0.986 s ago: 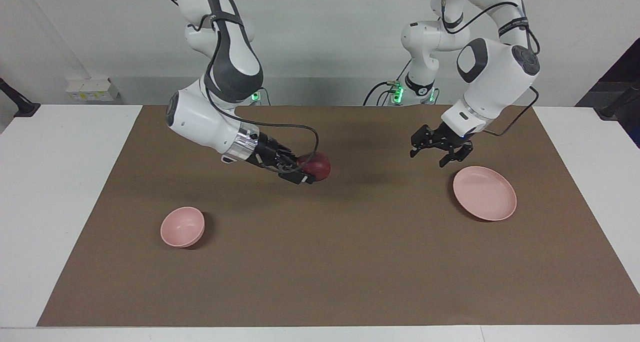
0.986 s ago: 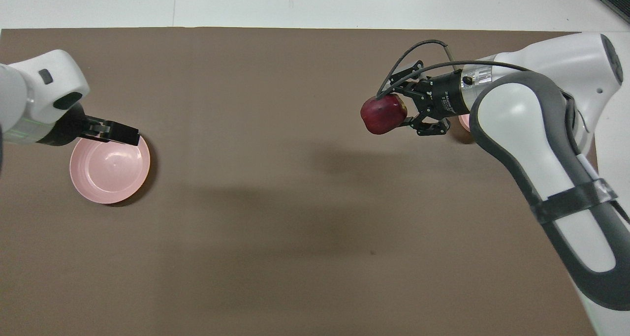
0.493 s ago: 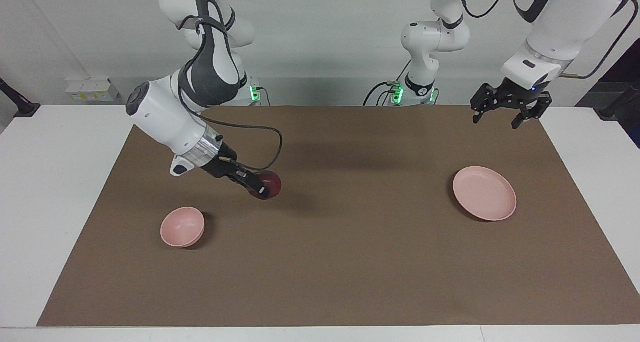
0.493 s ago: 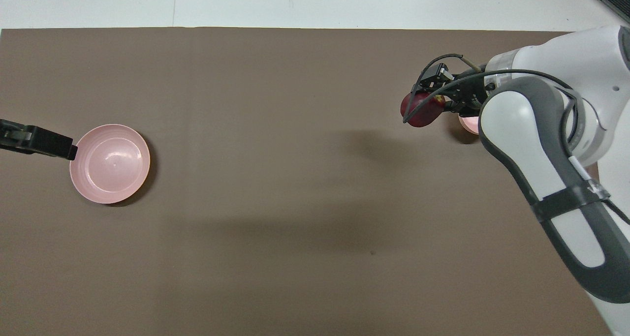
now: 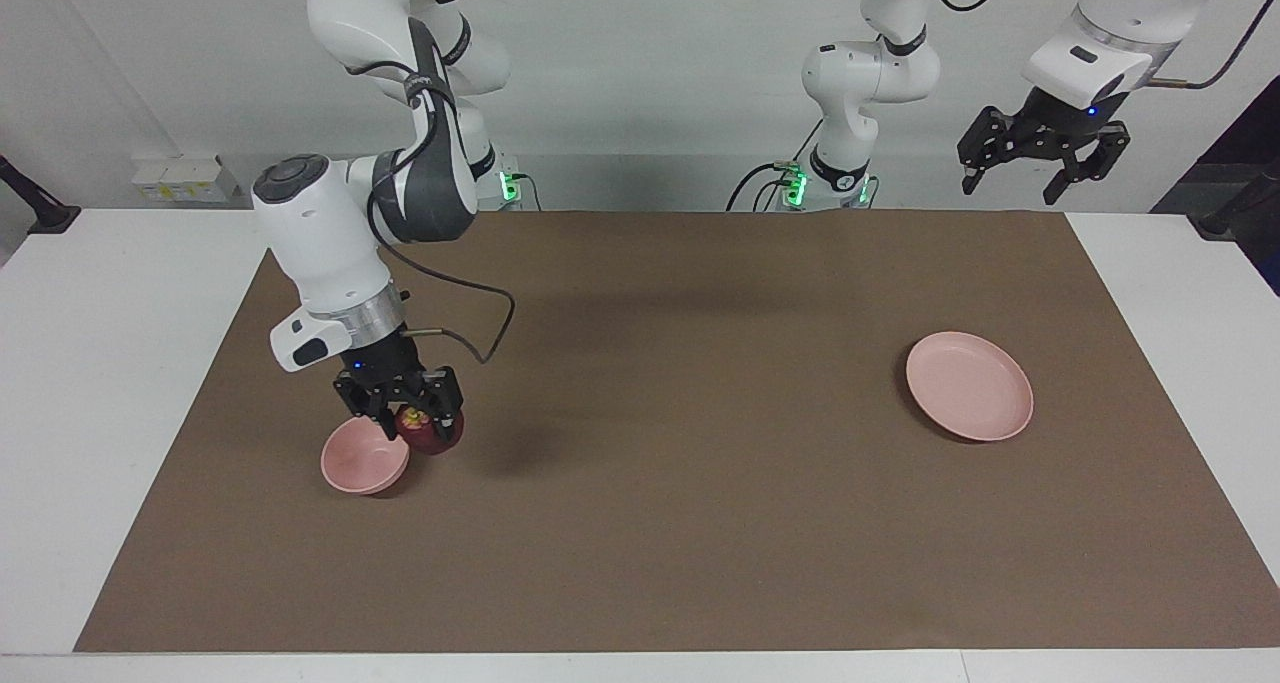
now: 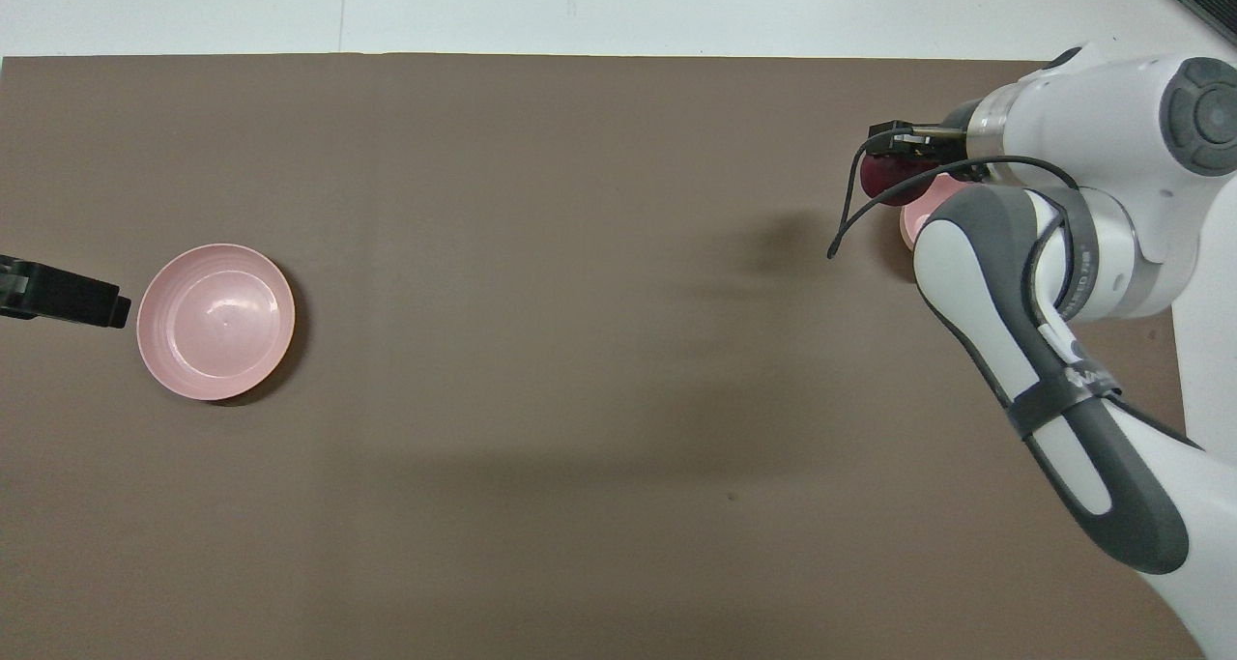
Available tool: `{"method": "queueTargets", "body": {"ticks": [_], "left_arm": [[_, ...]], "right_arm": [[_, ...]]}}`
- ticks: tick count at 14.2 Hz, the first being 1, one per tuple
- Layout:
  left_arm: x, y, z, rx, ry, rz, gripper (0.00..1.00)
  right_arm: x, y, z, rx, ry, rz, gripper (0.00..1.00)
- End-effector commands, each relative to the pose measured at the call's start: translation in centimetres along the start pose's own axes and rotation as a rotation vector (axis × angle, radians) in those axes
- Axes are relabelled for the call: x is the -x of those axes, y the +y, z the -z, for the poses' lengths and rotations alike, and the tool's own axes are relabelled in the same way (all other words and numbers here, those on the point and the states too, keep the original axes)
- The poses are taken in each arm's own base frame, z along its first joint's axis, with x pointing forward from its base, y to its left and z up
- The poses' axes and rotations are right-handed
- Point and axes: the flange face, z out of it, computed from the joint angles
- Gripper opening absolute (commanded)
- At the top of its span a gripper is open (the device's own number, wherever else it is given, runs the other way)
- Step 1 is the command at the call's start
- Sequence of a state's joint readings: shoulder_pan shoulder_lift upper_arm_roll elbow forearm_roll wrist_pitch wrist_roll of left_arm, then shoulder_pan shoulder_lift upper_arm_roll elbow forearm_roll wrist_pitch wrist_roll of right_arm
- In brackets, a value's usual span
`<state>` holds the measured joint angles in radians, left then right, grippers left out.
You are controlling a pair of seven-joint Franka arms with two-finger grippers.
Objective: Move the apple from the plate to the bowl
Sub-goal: 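Carry the apple with the right gripper over the small pink cup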
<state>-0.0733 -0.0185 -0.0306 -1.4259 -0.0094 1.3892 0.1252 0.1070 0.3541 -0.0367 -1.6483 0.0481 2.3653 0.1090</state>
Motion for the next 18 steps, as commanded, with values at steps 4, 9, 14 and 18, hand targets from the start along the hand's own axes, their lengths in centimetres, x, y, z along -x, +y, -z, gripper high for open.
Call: {"method": "queueTargets", "body": {"ticks": [4, 9, 14, 18], "left_arm": [[0.9, -0.4, -0.5, -0.022, -0.015, 0.025, 1.00], [1.1, -1.1, -0.3, -0.014, -0.011, 0.039, 1.00], [1.1, -1.1, -0.3, -0.012, -0.015, 0.045, 1.00], [1.1, -1.1, -0.3, -0.012, -0.015, 0.045, 1.00]], "right_arm": [[1.0, 4.6, -4.3, 0.094, 0.073, 0.220, 0.00], [4.8, 6.9, -5.6, 0.123, 0.047, 0.227, 0.00], [5.8, 8.4, -5.7, 0.128, 0.043, 0.209, 0.00], [7.1, 8.6, -6.6, 0.124, 0.037, 0.202, 0.00]]}}
